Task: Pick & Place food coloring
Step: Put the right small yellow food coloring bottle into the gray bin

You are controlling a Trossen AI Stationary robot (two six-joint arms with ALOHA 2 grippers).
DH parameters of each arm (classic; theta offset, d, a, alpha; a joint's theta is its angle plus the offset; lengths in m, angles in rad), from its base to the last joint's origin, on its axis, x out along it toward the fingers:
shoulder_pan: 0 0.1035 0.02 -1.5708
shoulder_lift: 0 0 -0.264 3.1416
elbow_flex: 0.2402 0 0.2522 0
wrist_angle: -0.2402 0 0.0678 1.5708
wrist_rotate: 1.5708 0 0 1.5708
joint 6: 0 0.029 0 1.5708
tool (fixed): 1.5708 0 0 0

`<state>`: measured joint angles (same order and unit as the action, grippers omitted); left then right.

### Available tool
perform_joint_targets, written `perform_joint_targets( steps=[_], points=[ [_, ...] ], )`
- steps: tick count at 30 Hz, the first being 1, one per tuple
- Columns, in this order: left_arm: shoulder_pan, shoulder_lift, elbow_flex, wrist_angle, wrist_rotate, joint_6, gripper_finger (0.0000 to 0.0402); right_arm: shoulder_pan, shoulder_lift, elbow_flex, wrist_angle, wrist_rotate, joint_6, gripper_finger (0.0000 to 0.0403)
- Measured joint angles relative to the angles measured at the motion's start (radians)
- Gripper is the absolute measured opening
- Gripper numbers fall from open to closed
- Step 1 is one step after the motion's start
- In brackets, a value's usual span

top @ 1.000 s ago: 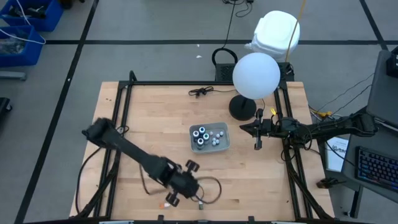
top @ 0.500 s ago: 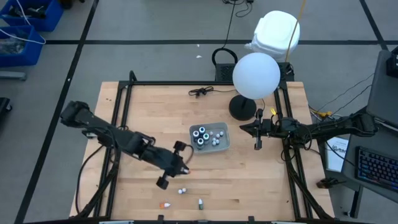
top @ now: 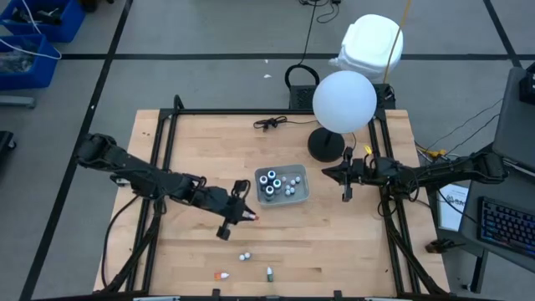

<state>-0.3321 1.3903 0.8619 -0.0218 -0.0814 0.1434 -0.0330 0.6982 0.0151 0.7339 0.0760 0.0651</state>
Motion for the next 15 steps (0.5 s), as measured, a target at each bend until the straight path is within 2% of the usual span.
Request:
perform_joint_targets(
  steps=[7,15],
  points=[
    [0.063,0.0,0.061,0.038,-0.193,-0.076,0.006,0.0,0.003,0.0,0.005,0.007,-0.063,0.0],
    [0.176,0.043,0.146,-0.008,-0.135,-0.077,0.006,0.0,0.003,0.0,0.06,0.004,-0.118,0.0]
  ],
)
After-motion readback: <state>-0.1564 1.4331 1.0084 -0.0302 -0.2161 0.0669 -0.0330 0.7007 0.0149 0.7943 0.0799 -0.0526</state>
